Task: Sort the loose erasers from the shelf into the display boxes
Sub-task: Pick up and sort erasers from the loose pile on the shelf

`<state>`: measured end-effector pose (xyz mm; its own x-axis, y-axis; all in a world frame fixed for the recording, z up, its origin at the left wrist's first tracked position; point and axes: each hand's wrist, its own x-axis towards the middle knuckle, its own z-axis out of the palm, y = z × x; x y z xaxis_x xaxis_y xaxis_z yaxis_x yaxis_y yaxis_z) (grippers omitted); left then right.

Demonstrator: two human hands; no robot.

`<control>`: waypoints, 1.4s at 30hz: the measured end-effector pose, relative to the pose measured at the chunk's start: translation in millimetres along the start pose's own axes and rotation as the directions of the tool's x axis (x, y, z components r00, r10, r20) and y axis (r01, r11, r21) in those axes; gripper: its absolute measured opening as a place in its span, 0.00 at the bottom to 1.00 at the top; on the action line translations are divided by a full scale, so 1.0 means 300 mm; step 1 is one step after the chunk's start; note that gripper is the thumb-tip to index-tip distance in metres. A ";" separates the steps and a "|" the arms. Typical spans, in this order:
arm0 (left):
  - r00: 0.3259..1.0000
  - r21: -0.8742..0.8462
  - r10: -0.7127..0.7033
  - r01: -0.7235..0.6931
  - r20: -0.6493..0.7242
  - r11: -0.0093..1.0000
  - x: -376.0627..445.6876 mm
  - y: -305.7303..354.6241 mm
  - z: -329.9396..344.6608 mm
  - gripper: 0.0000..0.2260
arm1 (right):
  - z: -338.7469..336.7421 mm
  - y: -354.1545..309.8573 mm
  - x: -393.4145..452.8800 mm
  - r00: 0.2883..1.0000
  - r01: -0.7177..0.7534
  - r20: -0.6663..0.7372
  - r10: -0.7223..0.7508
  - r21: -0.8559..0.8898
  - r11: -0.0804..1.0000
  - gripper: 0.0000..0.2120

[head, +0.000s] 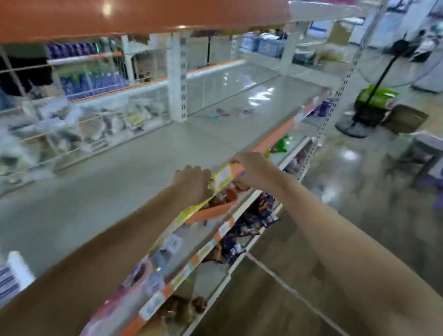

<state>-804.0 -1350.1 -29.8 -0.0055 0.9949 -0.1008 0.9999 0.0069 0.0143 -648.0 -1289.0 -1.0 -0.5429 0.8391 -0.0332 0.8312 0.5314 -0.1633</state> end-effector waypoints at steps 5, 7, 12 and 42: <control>0.999 0.024 0.032 -0.032 0.011 0.999 0.297 0.105 -0.002 0.23 | 0.010 0.260 0.129 1.000 -0.004 0.012 0.003 0.080 0.997 0.21; 0.999 0.024 0.043 -0.043 0.003 0.999 0.435 0.129 -0.012 0.23 | 0.014 0.351 0.208 1.000 -0.007 0.021 0.005 0.089 0.996 0.21; 0.999 0.002 0.021 -0.021 -0.034 1.000 0.791 0.144 -0.026 0.22 | -0.008 0.553 0.495 0.999 -0.047 0.019 0.045 0.131 0.990 0.24; 0.780 -0.334 -0.541 0.442 -0.315 0.833 1.283 0.073 0.039 0.09 | 0.070 0.968 1.424 0.867 0.483 -0.122 -0.483 0.442 0.756 0.13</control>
<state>-783.9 -968.0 -79.8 -0.5494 0.8042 0.2270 0.8250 0.4791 0.2997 -641.0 -778.8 -83.2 -0.8574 0.4856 0.1702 0.3134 0.7552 -0.5758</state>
